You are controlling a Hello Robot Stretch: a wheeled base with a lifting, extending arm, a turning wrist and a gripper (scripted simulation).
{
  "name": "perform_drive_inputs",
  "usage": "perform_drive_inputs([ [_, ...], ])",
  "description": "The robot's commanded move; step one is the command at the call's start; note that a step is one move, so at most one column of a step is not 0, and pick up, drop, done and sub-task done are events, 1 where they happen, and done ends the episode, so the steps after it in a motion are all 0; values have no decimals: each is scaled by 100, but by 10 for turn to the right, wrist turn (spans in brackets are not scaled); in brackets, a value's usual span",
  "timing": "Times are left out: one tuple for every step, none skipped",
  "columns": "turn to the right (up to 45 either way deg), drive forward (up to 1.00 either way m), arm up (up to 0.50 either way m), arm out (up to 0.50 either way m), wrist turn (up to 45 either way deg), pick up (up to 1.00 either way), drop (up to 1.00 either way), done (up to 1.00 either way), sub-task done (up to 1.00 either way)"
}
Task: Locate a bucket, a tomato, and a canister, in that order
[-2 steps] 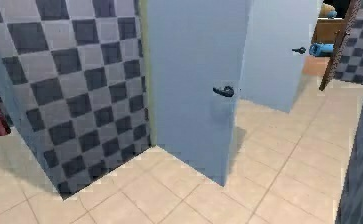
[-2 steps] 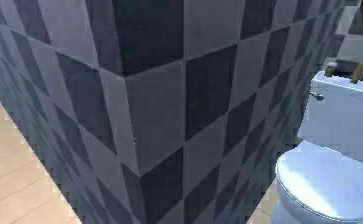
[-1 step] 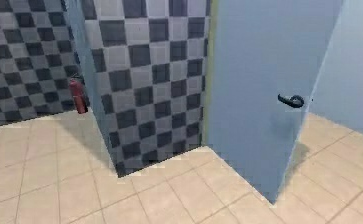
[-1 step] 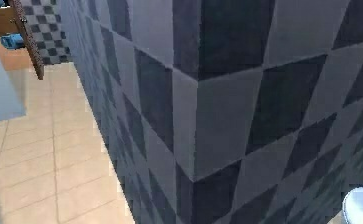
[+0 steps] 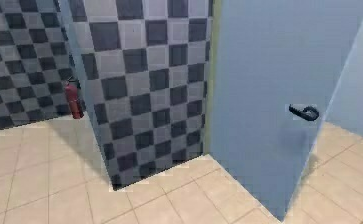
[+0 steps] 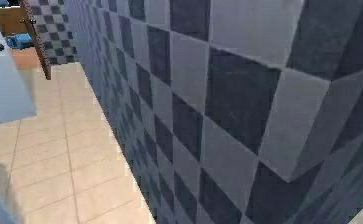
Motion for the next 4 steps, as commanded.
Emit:
perform_drive_inputs([
  [450,0,0,0,0,0,0,0,0],
  [120,0,0,0,0,0,0,0,0],
  [0,100,0,0,0,0,0,0,0],
  [0,100,0,0,0,0,0,0,0],
])
